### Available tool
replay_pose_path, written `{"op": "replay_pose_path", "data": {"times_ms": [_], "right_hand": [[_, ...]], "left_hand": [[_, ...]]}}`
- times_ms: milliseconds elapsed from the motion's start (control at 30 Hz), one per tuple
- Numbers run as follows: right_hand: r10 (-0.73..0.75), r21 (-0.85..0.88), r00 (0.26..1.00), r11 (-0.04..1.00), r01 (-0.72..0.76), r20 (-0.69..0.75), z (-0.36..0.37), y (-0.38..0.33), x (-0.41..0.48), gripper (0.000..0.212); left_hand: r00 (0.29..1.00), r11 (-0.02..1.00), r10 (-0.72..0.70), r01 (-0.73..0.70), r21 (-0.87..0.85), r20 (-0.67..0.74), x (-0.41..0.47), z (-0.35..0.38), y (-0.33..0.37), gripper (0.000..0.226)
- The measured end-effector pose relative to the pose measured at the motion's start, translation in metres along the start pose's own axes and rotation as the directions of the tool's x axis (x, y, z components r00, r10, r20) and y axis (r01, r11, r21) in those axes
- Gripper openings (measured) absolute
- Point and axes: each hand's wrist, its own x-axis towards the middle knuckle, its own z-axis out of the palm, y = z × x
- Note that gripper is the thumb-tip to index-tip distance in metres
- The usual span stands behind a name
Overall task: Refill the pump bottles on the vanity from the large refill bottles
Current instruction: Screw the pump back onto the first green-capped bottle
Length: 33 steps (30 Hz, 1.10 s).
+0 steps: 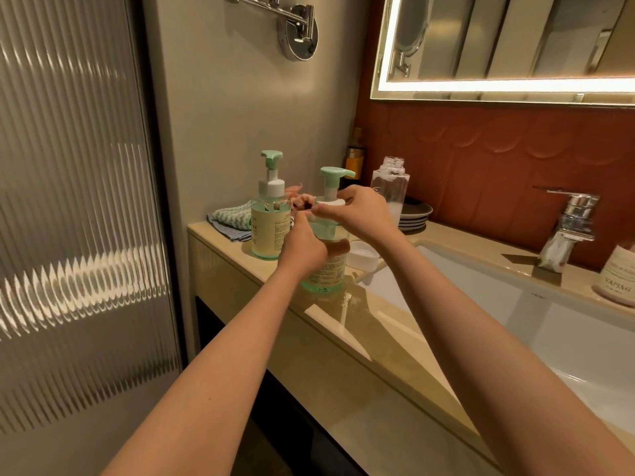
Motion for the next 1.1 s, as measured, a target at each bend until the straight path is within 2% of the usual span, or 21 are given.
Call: {"op": "replay_pose_path", "data": {"times_ms": [100, 133, 167, 233, 267, 300, 367, 433, 500, 533, 600, 667, 700, 733, 833, 1000, 1100], "right_hand": [[0.087, -0.202, 0.994, 0.974, -0.1, -0.07, 0.004, -0.001, 0.001, 0.081], [0.085, -0.222, 0.994, 0.97, -0.098, -0.07, 0.005, -0.001, 0.001, 0.086], [0.069, -0.177, 0.997, 0.981, -0.074, -0.034, 0.005, -0.001, -0.001, 0.084], [-0.017, 0.137, 0.994, 0.991, 0.002, 0.11, 0.003, -0.001, -0.004, 0.057], [-0.04, 0.275, 0.981, 0.961, -0.015, 0.191, 0.0, 0.001, -0.006, 0.045], [-0.047, 0.341, 0.969, 0.939, -0.04, 0.243, -0.002, 0.003, -0.008, 0.042], [-0.04, 0.324, 0.974, 0.945, -0.036, 0.224, -0.005, 0.008, -0.008, 0.05], [-0.043, 0.158, 0.995, 0.987, 0.029, 0.087, -0.004, 0.008, -0.007, 0.051], [-0.026, -0.005, 1.0, 1.0, 0.026, -0.018, -0.002, 0.005, -0.007, 0.056], [-0.009, 0.001, 1.0, 1.0, 0.009, -0.008, -0.001, 0.005, -0.007, 0.061], [-0.023, 0.16, 0.991, 0.987, 0.002, 0.133, 0.0, 0.005, -0.008, 0.061], [-0.051, 0.374, 0.961, 0.926, -0.057, 0.273, -0.003, 0.005, -0.012, 0.046], [-0.062, 0.434, 0.959, 0.898, -0.067, 0.277, -0.005, 0.006, -0.012, 0.039], [-0.059, 0.451, 0.968, 0.89, -0.06, 0.246, -0.007, 0.007, -0.012, 0.034], [0.0, 0.351, 0.99, 0.935, -0.049, 0.138, -0.005, 0.011, -0.006, 0.02], [0.031, 0.386, 0.969, 0.914, -0.127, 0.244, 0.005, 0.009, -0.005, 0.036], [0.039, 0.443, 0.959, 0.881, -0.166, 0.281, 0.004, 0.01, -0.01, 0.021]], "left_hand": [[1.0, 1.0, 0.016, -0.016, -0.026, -0.003, 0.0, 0.001, 0.0, 0.079], [1.0, 0.999, 0.02, -0.02, -0.032, -0.004, -0.001, 0.001, 0.0, 0.079], [1.0, 0.999, 0.025, -0.025, -0.036, -0.003, -0.002, 0.001, 0.0, 0.079], [1.0, 0.999, 0.024, -0.023, -0.022, 0.016, -0.001, 0.001, -0.001, 0.077], [1.0, 1.0, 0.019, -0.019, -0.005, 0.02, -0.001, 0.0, 0.0, 0.074], [1.0, 1.0, 0.006, -0.006, 0.008, 0.018, -0.001, 0.0, 0.0, 0.071], [1.0, 1.0, -0.019, 0.019, 0.002, 0.011, -0.001, 0.0, 0.001, 0.069], [1.0, 1.0, -0.021, 0.021, -0.017, 0.017, -0.001, 0.001, 0.001, 0.071], [1.0, 0.999, -0.018, 0.018, -0.033, 0.019, -0.001, 0.001, 0.0, 0.072], [1.0, 0.999, -0.006, 0.007, -0.039, 0.018, -0.001, 0.001, -0.001, 0.07], [1.0, 1.0, 0.023, -0.023, -0.022, 0.014, -0.001, 0.002, -0.001, 0.068], [1.0, 1.0, 0.017, -0.016, -0.011, 0.012, -0.003, 0.001, 0.0, 0.069], [1.0, 1.0, 0.0, 0.0, -0.017, 0.013, -0.004, 0.001, 0.001, 0.071], [1.0, 1.0, -0.012, 0.012, -0.021, 0.015, -0.004, 0.0, 0.002, 0.072], [1.0, 1.0, -0.013, 0.013, -0.014, 0.018, -0.006, -0.001, 0.005, 0.075], [1.0, 0.999, -0.01, 0.011, -0.033, 0.019, -0.006, 0.0, 0.005, 0.074], [1.0, 0.999, -0.012, 0.013, -0.031, 0.025, -0.006, 0.0, 0.005, 0.072]]}}
